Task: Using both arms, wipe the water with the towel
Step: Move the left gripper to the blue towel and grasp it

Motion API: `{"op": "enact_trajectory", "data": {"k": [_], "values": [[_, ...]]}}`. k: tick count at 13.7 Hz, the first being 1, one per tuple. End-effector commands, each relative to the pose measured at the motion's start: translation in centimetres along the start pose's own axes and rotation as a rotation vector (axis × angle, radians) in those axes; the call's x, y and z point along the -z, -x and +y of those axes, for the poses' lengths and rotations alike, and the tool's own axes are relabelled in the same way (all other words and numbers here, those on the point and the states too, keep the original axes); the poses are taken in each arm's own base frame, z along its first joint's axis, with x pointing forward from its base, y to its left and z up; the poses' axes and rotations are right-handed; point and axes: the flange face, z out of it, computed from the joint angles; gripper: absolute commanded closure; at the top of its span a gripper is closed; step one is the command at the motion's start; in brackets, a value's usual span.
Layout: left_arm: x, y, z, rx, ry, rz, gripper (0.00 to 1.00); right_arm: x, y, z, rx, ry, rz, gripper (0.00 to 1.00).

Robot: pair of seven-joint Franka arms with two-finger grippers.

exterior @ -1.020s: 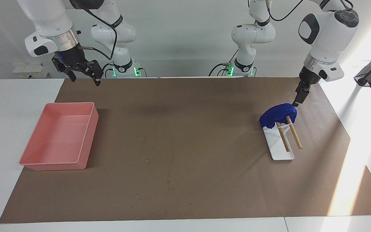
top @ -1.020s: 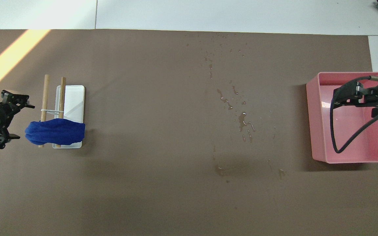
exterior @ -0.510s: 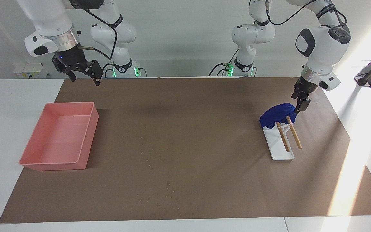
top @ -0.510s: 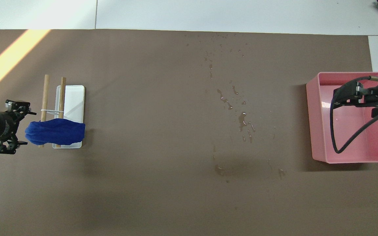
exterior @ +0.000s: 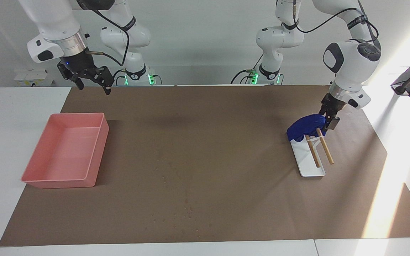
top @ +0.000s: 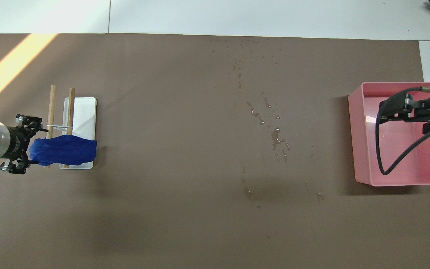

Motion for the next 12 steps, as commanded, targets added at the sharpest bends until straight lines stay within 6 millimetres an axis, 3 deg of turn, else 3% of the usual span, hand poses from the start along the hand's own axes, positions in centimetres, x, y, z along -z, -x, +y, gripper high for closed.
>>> {"op": "enact_trajectory", "data": {"k": [1, 5, 8, 12], "values": [[-0.2, 0.1, -0.3, -0.005, 0.016, 0.018, 0.38, 0.2, 0.8, 0.5, 0.014, -0.005, -0.007, 0.0], [-0.3, 0.4, -0.2, -0.017, 0.01, 0.016, 0.97, 0.2, 0.8, 0.5, 0.013, -0.005, -0.007, 0.0], [0.4, 0.4, 0.6, -0.023, -0.019, 0.006, 1.0, 0.2, 0.8, 0.5, 0.011, -0.005, -0.005, 0.0], [4.5, 1.0, 3.7, -0.023, -0.07, -0.049, 1.0, 0.2, 0.8, 0.4, 0.013, -0.005, -0.005, 0.0]]}}
